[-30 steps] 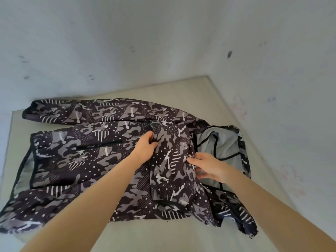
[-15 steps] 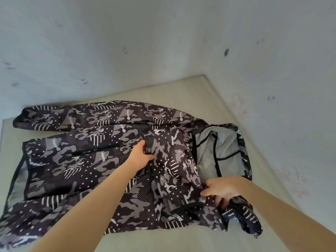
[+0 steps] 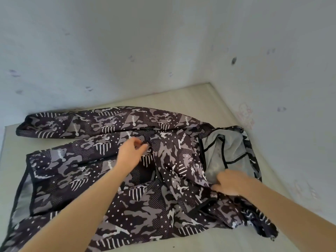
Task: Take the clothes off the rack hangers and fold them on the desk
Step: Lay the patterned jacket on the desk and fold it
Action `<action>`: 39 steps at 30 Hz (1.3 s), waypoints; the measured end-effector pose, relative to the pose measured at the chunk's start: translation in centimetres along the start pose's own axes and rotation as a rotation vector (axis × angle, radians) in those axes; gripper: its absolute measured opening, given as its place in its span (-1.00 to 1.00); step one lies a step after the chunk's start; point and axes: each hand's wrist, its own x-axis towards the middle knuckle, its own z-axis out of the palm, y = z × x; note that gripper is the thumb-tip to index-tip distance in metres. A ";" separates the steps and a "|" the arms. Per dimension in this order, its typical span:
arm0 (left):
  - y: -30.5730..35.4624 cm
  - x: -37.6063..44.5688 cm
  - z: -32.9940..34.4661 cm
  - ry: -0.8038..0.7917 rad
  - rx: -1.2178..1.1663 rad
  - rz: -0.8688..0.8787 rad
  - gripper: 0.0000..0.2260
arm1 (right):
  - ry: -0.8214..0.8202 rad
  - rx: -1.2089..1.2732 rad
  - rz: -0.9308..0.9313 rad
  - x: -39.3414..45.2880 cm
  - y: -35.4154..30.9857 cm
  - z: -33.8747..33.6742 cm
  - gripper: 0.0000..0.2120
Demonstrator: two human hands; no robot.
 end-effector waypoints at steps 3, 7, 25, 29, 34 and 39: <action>-1.6 1.9 -4.2 0.174 0.176 0.075 -0.77 | 0.078 0.183 -0.051 2.2 1.0 -5.0 -0.65; -3.0 4.4 -7.0 0.175 0.379 0.069 -0.78 | 0.452 0.401 -0.002 6.6 1.8 -10.1 -0.72; -3.3 8.2 -4.9 -0.219 0.732 0.133 -0.28 | -0.044 0.483 -0.083 12.7 1.5 -14.2 -0.65; -1.9 8.7 -4.5 -0.228 0.715 0.080 -0.42 | 0.142 0.336 -0.133 12.3 1.4 -13.0 -0.74; -1.0 7.8 -5.4 -0.048 0.619 0.267 -0.76 | 0.760 -0.006 -0.229 9.9 0.9 -10.1 -0.74; -2.8 4.4 -7.3 0.091 0.760 0.896 -0.59 | 1.033 -0.172 -0.391 5.7 1.9 -6.4 -0.55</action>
